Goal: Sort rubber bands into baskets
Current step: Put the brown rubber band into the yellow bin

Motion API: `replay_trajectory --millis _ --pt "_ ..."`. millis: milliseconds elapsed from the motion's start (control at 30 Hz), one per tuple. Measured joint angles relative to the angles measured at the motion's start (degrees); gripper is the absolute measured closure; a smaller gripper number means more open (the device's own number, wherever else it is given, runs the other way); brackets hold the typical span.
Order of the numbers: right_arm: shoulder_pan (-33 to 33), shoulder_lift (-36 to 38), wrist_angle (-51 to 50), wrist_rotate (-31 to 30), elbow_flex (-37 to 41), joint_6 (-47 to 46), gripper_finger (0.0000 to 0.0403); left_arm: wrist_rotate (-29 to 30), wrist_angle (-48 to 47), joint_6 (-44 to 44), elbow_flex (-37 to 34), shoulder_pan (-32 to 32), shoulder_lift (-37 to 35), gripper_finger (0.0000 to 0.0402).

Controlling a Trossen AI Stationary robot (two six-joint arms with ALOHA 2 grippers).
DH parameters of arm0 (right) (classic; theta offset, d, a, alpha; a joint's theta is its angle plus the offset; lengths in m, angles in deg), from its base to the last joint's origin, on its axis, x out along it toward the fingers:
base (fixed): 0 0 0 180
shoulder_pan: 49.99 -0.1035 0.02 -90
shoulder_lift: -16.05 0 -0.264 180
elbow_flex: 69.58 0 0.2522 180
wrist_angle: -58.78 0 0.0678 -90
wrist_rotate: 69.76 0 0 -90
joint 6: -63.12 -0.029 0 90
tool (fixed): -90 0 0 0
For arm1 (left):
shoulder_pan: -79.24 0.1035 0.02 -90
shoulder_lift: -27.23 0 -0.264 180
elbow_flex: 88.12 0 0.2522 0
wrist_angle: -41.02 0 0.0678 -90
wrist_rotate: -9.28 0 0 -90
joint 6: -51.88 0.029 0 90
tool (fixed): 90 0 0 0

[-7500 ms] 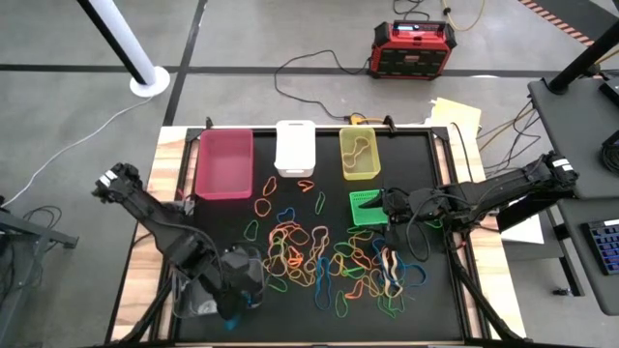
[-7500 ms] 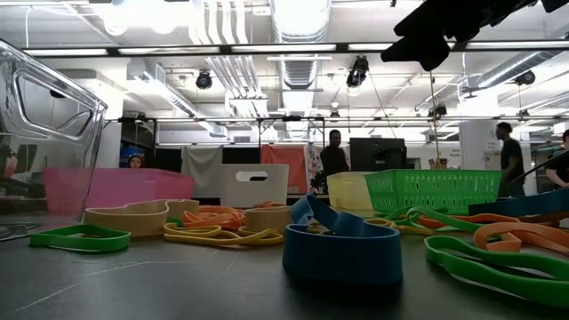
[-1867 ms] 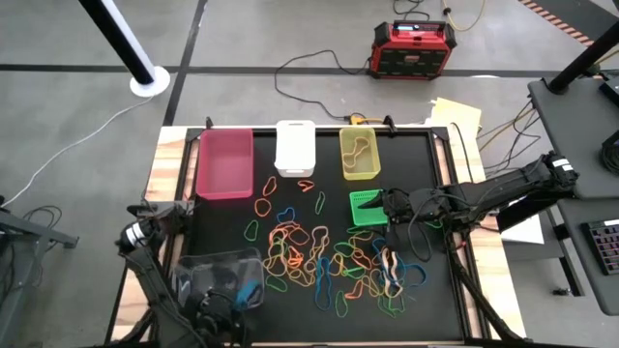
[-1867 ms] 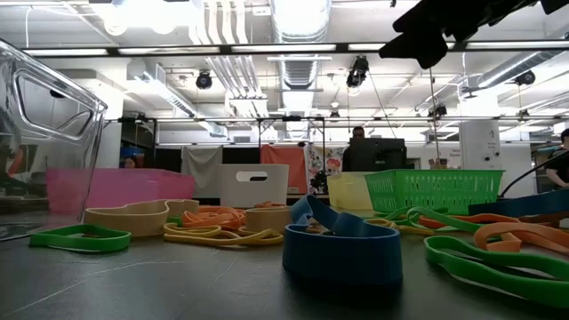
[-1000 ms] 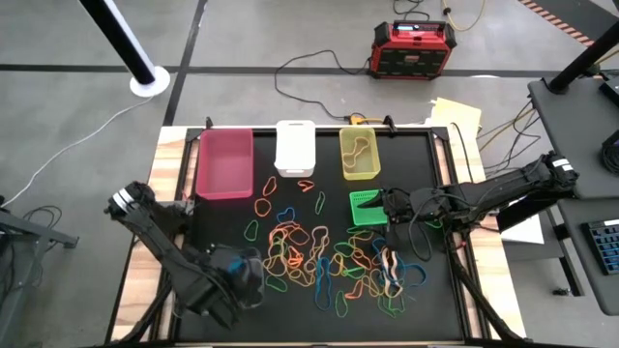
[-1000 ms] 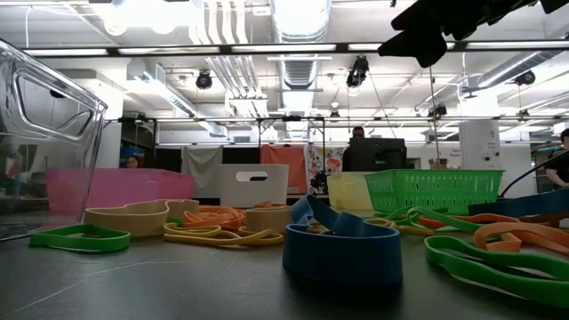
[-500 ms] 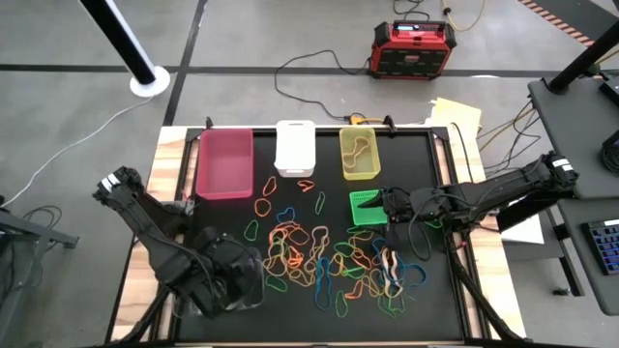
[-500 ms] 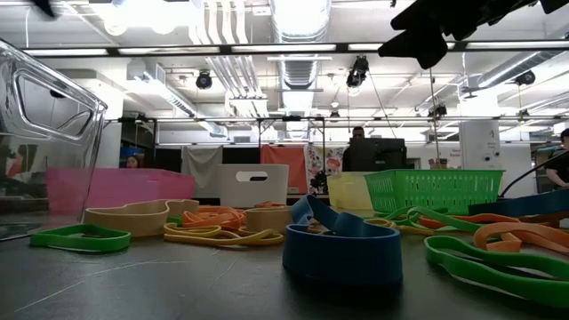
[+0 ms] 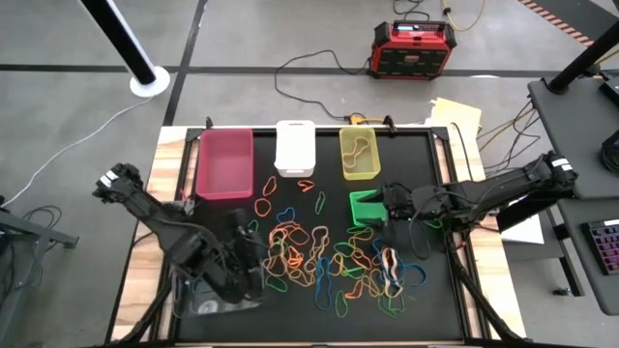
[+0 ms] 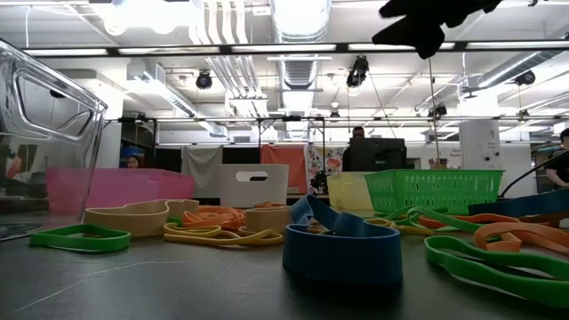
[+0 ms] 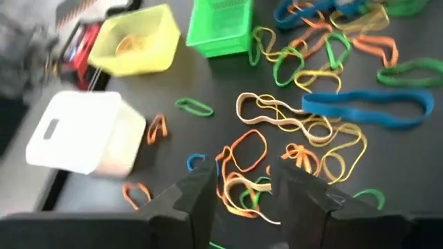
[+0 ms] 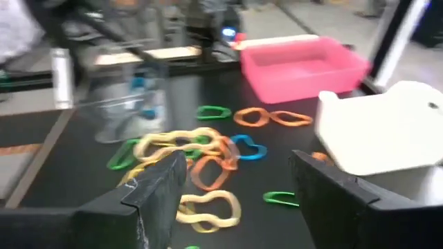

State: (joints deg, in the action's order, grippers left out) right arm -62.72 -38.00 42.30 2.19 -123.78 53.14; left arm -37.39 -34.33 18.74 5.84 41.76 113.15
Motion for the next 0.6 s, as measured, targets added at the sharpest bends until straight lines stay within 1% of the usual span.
replay_trajectory --millis 100,167,233,333,367,400,500,600 --pt "0.14 -3.18 -2.69 -4.10 -2.39 0.55 0.0163 -0.63 5.53 8.83 -5.31 3.85 -3.24 0.0293" --pt "0.46 -6.21 -3.31 -4.95 -4.58 1.54 0.0166 -2.49 11.32 13.87 -10.07 7.06 -6.88 0.0300" --pt "0.94 -9.27 -4.24 -4.99 -6.89 3.22 0.0168 -8.62 18.28 19.42 -15.59 10.19 -11.31 0.0309" --pt "1.97 -13.70 -5.56 -4.93 -10.87 5.11 0.0167 -20.89 30.68 27.89 -23.79 14.34 -18.09 0.0320" --pt "2.45 -15.07 -6.42 -4.95 -12.28 5.60 0.0167 -24.00 33.82 30.15 -26.13 15.76 -20.03 0.0322" --pt "2.98 -16.35 -7.23 -4.85 -13.80 6.07 0.0168 -25.58 36.07 31.83 -28.37 17.08 -21.96 0.0323" --pt "4.92 -20.38 -10.79 -2.52 -18.42 7.16 0.0167 -25.80 38.21 32.67 -33.75 21.29 -26.47 0.0324" --pt "6.65 -24.85 -15.22 2.91 -22.82 9.15 0.0168 -25.75 42.75 31.68 -37.40 23.89 -29.96 0.0325"
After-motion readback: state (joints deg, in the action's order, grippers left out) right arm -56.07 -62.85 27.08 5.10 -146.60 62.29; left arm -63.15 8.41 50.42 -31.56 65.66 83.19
